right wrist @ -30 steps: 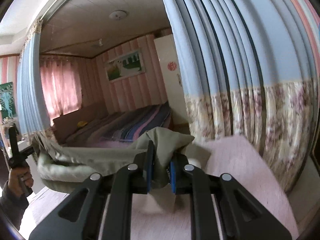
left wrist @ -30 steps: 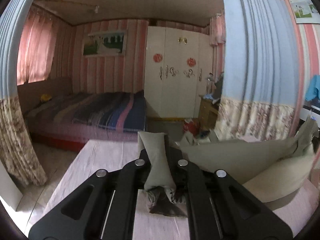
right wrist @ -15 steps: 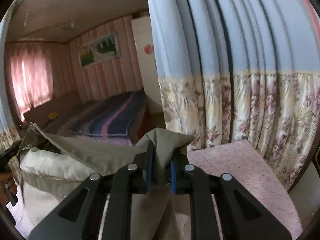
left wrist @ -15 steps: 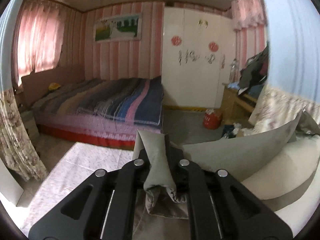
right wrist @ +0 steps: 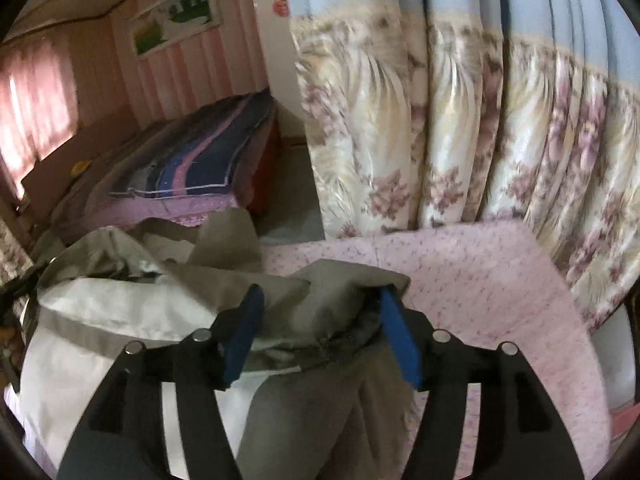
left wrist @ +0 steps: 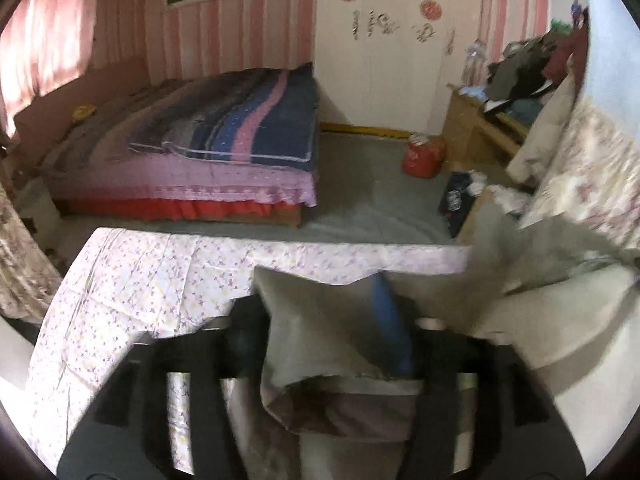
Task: Fold large clothes
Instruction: 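Lift the hem with both grippers and fold it over toward the collar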
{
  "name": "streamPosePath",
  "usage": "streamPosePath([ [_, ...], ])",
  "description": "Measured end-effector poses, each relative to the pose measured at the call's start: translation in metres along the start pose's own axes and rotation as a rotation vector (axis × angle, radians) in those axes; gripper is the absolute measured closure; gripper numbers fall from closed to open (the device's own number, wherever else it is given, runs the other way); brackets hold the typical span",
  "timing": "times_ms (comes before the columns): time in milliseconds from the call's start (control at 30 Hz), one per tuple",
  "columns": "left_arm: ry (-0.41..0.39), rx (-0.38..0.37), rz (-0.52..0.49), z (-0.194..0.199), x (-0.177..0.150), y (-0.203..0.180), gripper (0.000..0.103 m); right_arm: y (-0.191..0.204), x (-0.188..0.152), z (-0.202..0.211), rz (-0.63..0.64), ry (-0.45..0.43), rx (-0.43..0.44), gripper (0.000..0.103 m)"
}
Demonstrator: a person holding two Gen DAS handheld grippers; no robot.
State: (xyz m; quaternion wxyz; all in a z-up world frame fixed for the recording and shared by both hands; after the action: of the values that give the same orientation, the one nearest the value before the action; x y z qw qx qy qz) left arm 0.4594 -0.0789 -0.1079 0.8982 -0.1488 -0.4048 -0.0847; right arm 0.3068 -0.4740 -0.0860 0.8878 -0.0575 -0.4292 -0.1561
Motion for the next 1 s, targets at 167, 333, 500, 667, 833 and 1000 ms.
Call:
streamPosePath([
  [167, -0.099, 0.000, -0.011, 0.077, 0.012, 0.007, 0.003, -0.029, -0.007, 0.078, 0.002, -0.098, 0.003, 0.011],
  [333, -0.075, 0.064, -0.026, 0.123, -0.065, 0.030, 0.003, -0.060, -0.095, 0.109, -0.033, -0.032, 0.003, 0.010],
  [500, 0.017, 0.045, 0.052, 0.135, -0.167, 0.038, 0.003, -0.048, -0.171, 0.112, -0.014, 0.047, 0.043, 0.011],
  [667, 0.059, -0.004, 0.033, 0.126, -0.188, 0.023, 0.003, -0.020, -0.196, 0.097, 0.033, 0.107, 0.094, 0.045],
  [833, 0.142, -0.027, 0.000, 0.101, -0.191, 0.008, 0.016, -0.007, -0.190, 0.100, 0.090, 0.074, 0.065, 0.094],
  [1000, 0.147, -0.064, -0.079, 0.088, -0.183, -0.014, 0.079, -0.010, -0.176, 0.114, 0.072, 0.024, 0.075, 0.097],
])
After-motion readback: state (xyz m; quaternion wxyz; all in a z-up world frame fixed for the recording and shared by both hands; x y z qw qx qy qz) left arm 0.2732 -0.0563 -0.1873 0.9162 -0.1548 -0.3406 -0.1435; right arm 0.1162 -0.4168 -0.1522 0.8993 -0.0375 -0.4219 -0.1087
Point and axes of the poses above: each gripper's, at about its wrist camera, not at the fingertips, and z roughly against the way its jaws point, y to its left, x to its top, the point moved 9 cm from there along -z, roughly the way its jaws point, and after that the axes turned 10 degrees about -x, right-handed, at the moved point
